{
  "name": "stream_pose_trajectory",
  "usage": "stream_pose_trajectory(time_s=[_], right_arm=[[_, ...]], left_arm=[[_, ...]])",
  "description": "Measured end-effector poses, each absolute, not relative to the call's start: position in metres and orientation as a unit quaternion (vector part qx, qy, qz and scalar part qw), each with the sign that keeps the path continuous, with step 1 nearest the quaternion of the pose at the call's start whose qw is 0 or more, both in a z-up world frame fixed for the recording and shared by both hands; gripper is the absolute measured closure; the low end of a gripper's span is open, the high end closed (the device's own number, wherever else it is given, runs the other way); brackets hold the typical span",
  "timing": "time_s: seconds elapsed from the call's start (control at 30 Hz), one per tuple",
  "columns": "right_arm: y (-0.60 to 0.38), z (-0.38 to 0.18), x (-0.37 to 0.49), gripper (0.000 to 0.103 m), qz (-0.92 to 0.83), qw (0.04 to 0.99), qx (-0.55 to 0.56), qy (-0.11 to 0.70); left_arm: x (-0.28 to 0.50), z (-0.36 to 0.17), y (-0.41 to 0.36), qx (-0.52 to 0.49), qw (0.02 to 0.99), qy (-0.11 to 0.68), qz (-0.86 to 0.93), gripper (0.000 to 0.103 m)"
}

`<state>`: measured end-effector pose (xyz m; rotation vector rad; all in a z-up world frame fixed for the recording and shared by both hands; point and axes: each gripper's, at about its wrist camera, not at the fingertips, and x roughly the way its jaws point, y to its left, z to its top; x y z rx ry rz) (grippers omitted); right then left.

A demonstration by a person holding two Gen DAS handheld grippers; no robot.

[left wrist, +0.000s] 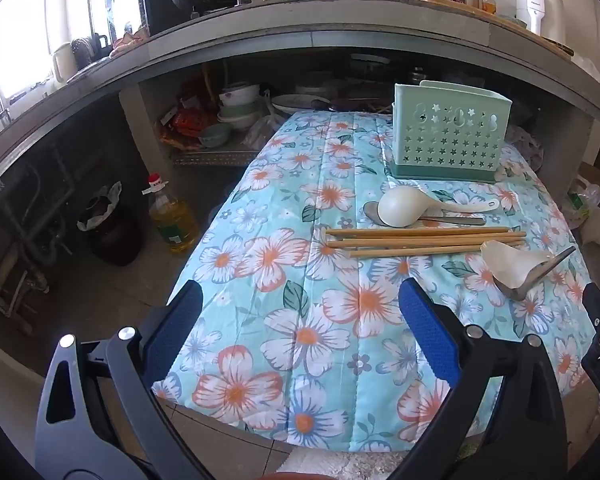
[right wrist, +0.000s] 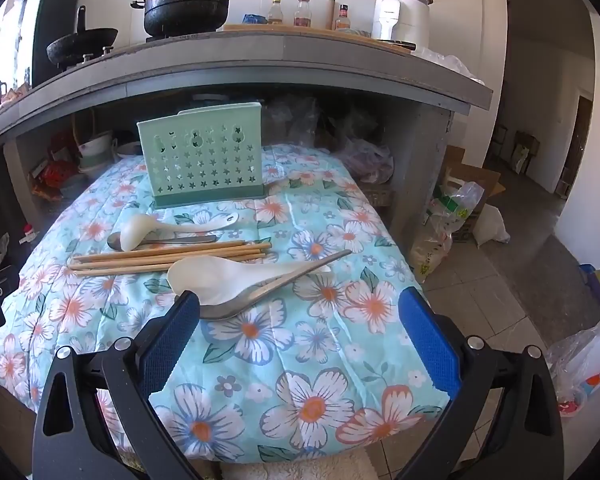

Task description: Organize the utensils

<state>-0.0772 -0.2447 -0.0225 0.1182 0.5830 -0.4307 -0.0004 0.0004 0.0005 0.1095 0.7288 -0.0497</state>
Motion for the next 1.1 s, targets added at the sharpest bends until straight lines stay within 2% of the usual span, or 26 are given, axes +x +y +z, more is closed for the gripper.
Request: stream_pose_trajectory(time_s=[1.1], right_arm=[[-0.2415,-0.0203,-0.0767,0.006,-0.210,0.933,0.060,0.286]], left_arm=[[-0.0014,0.0050,-0.0022,0.052,0.933,0.355,-0.035,0.009]])
